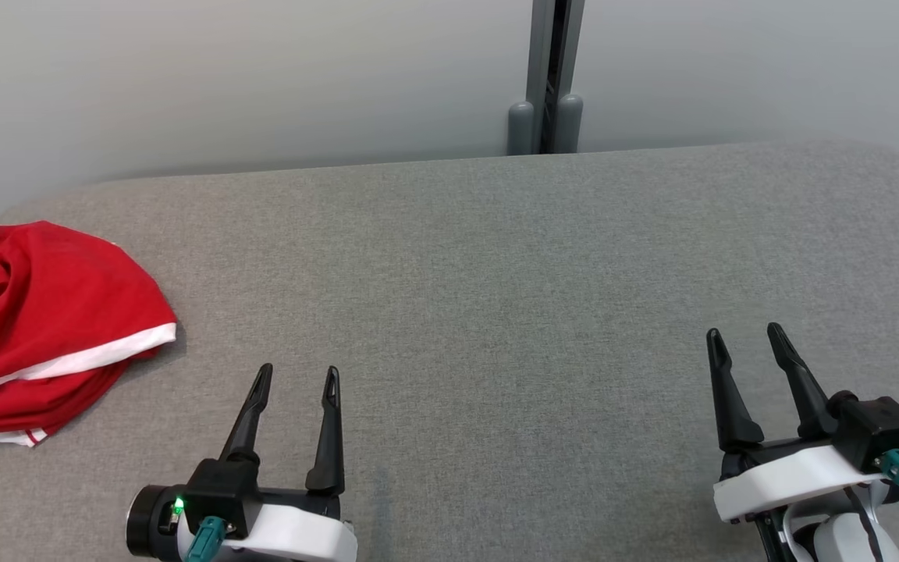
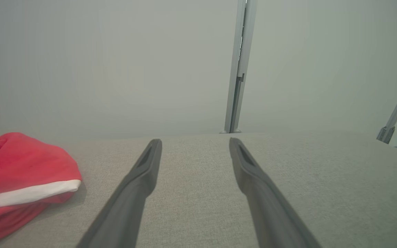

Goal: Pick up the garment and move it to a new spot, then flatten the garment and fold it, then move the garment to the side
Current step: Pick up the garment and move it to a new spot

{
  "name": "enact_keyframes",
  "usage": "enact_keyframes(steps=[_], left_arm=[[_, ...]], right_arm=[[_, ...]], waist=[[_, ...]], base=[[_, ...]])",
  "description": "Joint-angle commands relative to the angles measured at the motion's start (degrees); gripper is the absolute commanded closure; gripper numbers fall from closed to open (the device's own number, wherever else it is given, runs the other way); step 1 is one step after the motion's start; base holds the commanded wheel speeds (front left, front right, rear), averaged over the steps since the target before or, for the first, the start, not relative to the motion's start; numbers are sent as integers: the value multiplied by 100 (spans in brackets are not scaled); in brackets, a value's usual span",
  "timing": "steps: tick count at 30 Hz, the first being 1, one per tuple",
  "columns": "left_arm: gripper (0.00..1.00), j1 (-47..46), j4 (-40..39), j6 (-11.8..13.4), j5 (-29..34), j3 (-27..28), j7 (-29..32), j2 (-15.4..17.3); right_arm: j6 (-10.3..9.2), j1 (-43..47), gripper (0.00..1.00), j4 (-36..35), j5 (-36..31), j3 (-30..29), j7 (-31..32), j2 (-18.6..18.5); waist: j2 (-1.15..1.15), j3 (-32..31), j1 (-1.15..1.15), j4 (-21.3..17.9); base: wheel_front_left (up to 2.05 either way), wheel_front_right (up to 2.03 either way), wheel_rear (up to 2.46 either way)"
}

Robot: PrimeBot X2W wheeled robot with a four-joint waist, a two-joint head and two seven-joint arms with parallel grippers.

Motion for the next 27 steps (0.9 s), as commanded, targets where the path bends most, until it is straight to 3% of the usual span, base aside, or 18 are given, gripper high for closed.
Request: enact_keyframes(steps=[1, 13, 21, 27], left_arm=[[0, -54, 16, -4, 8, 22, -23, 24], [0, 139, 58, 67, 122, 256, -22, 23], [0, 288, -11, -17, 216, 582, -23, 22], [0, 375, -54, -77, 261, 727, -22, 21]], right_arm=[[0, 27, 0, -9, 1, 2, -11, -42], [0, 174, 0, -49, 69, 189, -10, -41], [0, 257, 0, -84, 179, 451, -10, -41], [0, 280, 0, -104, 248, 572, -10, -40]], waist=[[0, 6, 0, 74], [0, -214, 0, 1130], [0, -318, 0, 1937], [0, -335, 0, 2316]], base=[[0, 0, 0], [0, 0, 0], [0, 0, 0], [0, 0, 0]])
